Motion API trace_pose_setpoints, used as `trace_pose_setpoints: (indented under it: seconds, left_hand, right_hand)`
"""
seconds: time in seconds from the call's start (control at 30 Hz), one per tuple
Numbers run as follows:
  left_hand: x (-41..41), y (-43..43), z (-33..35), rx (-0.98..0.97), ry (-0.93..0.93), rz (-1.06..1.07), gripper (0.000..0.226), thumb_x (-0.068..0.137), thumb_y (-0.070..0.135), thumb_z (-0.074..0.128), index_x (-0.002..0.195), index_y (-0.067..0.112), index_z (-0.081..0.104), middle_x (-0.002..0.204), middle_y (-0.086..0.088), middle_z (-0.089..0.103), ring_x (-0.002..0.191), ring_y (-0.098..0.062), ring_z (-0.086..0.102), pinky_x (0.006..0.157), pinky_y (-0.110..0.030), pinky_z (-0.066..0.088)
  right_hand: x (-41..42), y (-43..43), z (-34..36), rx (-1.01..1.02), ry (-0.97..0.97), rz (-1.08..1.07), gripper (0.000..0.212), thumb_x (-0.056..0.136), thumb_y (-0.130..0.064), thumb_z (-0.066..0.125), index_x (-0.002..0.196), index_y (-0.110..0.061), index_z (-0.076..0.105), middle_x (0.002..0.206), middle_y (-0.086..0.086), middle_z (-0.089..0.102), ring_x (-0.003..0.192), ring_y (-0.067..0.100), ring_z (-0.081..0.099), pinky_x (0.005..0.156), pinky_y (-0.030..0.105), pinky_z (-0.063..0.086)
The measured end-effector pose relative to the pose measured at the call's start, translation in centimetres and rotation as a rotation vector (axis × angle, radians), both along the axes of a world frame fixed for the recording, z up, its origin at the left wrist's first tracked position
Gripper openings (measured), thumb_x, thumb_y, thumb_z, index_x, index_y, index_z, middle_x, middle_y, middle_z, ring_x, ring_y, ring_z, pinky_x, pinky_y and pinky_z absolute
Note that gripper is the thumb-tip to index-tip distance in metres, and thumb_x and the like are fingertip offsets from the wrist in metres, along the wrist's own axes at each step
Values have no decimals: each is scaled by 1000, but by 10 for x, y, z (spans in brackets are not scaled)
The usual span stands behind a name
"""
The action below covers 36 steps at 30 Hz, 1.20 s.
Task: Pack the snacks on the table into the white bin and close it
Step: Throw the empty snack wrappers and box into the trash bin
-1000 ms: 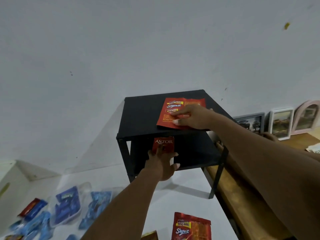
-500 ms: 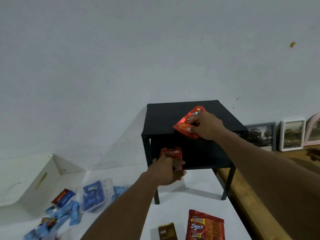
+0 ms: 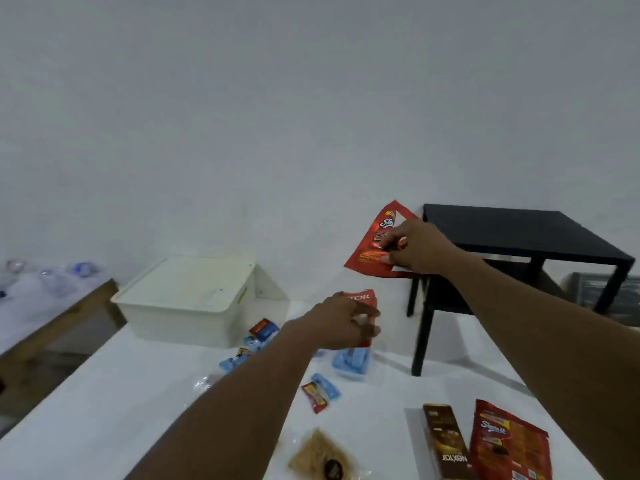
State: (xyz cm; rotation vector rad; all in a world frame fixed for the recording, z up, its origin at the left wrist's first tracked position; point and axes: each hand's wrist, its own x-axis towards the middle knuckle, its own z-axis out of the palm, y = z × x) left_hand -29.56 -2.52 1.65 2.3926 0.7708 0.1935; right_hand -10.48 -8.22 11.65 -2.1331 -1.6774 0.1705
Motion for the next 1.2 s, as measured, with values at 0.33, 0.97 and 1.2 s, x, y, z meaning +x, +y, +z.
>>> trace_pose_setpoints:
  seconds: [0.33, 0.97, 1.2]
  left_hand:
    - [-384, 31, -1, -32, 72, 768, 43, 81, 57, 64, 119, 39, 67, 127, 9, 63, 109, -16, 63, 95, -31, 54]
    - [-666, -219, -234, -667, 53, 1704, 50, 73, 56, 60, 117, 36, 68, 133, 0, 62, 119, -21, 59, 101, -32, 46]
    - [-710, -230, -468, -906, 70, 1698, 56, 78, 63, 55, 132, 45, 56, 136, 1, 56, 121, -26, 57, 104, -43, 45]
  right_hand:
    - [-325, 120, -3, -47, 17, 566, 30, 75, -31, 82, 104, -30, 76, 106, -14, 65, 106, 12, 59, 95, 36, 49]
    - [-751, 62, -321, -747, -287, 1535, 26, 77, -31, 77, 103, -30, 74, 114, -10, 72, 105, 13, 66, 90, 28, 51]
    - [-807, 41, -568, -746, -555, 1706, 29, 81, -31, 66, 109, -36, 67, 117, -8, 62, 116, 21, 56, 85, 37, 45]
